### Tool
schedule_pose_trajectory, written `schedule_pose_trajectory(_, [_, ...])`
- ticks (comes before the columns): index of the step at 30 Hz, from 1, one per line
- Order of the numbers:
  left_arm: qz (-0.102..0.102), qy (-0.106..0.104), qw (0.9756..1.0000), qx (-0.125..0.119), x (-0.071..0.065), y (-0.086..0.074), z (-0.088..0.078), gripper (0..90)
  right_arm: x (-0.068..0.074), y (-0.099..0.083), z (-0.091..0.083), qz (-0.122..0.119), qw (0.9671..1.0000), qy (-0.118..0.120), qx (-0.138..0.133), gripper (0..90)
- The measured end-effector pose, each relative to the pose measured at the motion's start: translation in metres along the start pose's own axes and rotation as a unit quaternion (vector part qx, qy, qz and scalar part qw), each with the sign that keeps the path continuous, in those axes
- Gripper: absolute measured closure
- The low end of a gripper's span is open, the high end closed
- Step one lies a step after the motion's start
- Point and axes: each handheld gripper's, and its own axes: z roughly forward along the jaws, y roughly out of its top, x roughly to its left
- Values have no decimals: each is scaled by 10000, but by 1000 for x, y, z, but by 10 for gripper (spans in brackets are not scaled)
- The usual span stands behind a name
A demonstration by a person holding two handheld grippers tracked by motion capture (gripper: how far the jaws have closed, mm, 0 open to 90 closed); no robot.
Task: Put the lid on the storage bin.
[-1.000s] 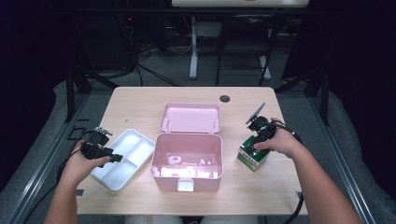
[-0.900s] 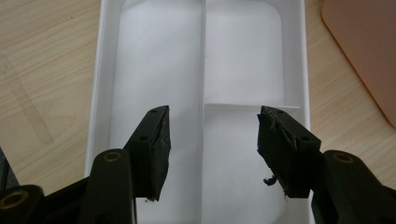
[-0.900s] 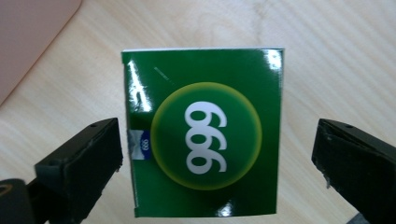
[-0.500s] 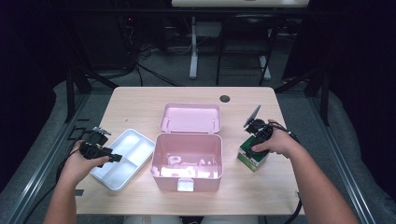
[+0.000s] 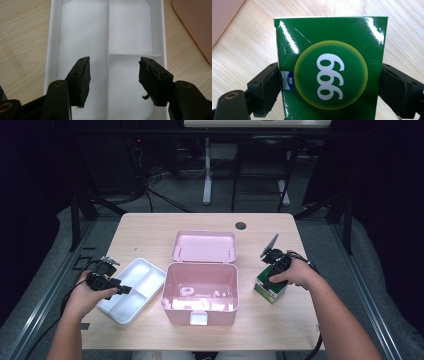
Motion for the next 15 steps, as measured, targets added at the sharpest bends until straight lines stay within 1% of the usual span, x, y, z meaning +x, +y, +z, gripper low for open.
schedule_pose_trajectory(9, [1,-3,10000,2,0,0,0,426,-1,-1,1,46,10000,51,-63,138])
schedule_pose_trajectory(15, [9,-5,10000,17,0,0,1,426,-1,-1,-1,107,9999,28,-60,148])
